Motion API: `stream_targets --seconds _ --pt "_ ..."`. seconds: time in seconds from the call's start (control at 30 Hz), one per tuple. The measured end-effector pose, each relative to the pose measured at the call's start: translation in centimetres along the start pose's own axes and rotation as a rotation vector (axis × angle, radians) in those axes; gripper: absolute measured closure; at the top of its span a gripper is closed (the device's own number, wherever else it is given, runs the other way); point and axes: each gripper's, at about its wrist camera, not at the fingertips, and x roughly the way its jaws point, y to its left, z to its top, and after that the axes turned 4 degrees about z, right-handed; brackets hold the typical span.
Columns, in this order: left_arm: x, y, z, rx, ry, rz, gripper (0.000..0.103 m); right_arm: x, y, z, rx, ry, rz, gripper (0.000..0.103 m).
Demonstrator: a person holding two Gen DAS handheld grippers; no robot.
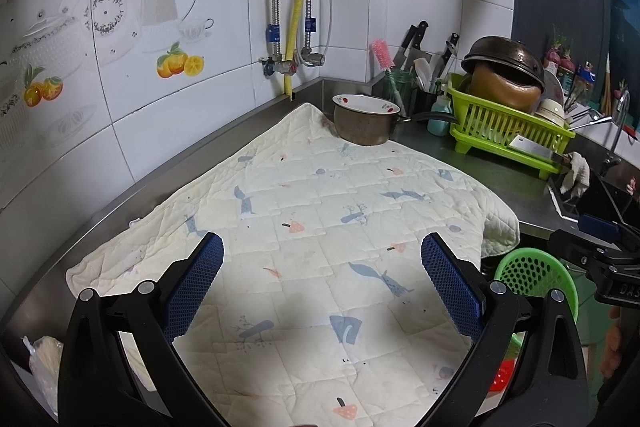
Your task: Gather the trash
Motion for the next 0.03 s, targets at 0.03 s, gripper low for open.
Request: stream_targets --seconds 0.03 --pt "0.0 0.03 0.0 0.0 0.0 0.0 0.005 -0.02 -0.03 -0.01 0.001 0.0 0.0 0.01"
